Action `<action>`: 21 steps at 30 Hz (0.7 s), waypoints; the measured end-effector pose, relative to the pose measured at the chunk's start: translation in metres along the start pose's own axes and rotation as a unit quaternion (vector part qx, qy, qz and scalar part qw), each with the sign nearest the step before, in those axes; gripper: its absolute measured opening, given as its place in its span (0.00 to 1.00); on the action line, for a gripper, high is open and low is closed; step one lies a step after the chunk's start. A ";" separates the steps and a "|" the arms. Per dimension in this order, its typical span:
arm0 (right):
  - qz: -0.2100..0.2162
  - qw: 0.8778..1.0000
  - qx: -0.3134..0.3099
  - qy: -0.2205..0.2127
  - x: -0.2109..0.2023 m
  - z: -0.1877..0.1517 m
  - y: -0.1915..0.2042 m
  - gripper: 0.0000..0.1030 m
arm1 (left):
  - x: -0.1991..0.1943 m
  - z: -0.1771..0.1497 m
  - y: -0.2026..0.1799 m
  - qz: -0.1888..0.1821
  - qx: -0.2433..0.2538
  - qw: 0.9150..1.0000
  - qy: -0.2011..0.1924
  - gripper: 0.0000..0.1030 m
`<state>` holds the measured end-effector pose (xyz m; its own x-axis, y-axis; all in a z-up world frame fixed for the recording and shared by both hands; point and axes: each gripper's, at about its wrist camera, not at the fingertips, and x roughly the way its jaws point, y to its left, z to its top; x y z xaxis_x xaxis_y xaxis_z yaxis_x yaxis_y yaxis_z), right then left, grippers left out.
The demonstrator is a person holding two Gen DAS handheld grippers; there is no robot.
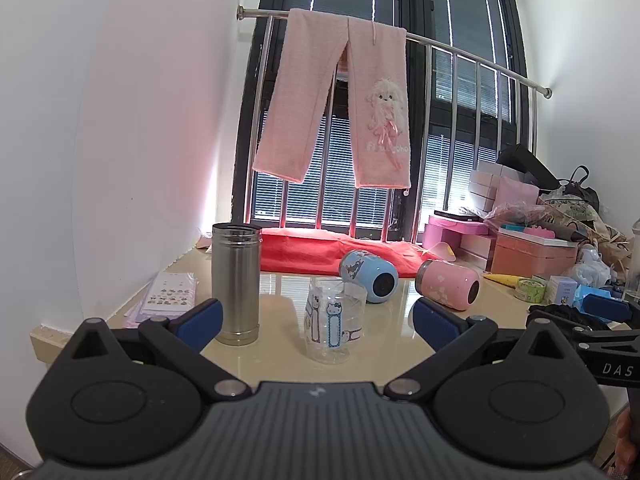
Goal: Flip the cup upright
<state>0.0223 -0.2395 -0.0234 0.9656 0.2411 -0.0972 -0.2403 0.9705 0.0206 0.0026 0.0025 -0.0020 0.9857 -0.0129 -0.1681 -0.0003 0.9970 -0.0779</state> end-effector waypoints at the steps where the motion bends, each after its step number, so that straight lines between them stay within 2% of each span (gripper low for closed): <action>1: 0.000 1.000 0.000 0.000 0.000 0.000 0.000 1.00 | 0.000 0.000 0.000 0.000 0.000 1.000 0.000 1.00; 21: 0.000 1.000 0.000 0.000 0.000 0.001 0.000 1.00 | 0.000 0.002 0.002 0.001 -0.001 1.000 0.001 1.00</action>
<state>0.0222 -0.2393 -0.0226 0.9657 0.2411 -0.0964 -0.2402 0.9705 0.0210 0.0025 0.0043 -0.0001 0.9853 -0.0117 -0.1707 -0.0019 0.9968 -0.0795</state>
